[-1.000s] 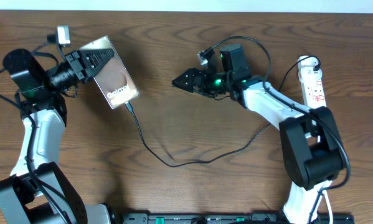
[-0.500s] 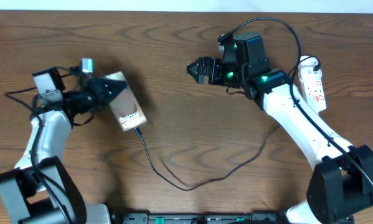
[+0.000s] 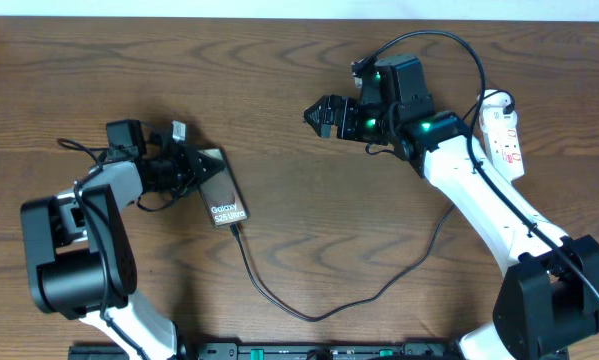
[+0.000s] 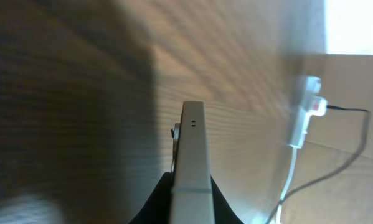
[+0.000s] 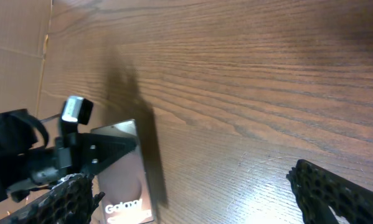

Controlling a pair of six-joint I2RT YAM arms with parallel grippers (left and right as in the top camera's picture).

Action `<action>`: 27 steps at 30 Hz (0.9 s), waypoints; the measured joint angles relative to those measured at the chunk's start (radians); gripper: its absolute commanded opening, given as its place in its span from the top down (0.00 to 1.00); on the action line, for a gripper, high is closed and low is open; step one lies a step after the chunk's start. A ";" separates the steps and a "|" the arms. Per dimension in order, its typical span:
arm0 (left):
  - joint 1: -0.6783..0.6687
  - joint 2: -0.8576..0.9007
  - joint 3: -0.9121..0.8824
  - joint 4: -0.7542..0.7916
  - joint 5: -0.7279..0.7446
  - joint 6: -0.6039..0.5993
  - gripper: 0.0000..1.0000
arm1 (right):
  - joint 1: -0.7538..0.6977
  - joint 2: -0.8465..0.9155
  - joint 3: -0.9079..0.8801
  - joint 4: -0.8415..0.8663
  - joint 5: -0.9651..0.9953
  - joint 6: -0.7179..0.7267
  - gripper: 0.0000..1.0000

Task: Plug charger to phone and switch on socket
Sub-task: 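Lower the phone with the left gripper and lay it on the table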

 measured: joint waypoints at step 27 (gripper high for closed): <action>-0.003 0.079 0.024 -0.008 0.029 0.007 0.50 | 0.008 0.000 0.000 -0.007 0.022 0.000 0.02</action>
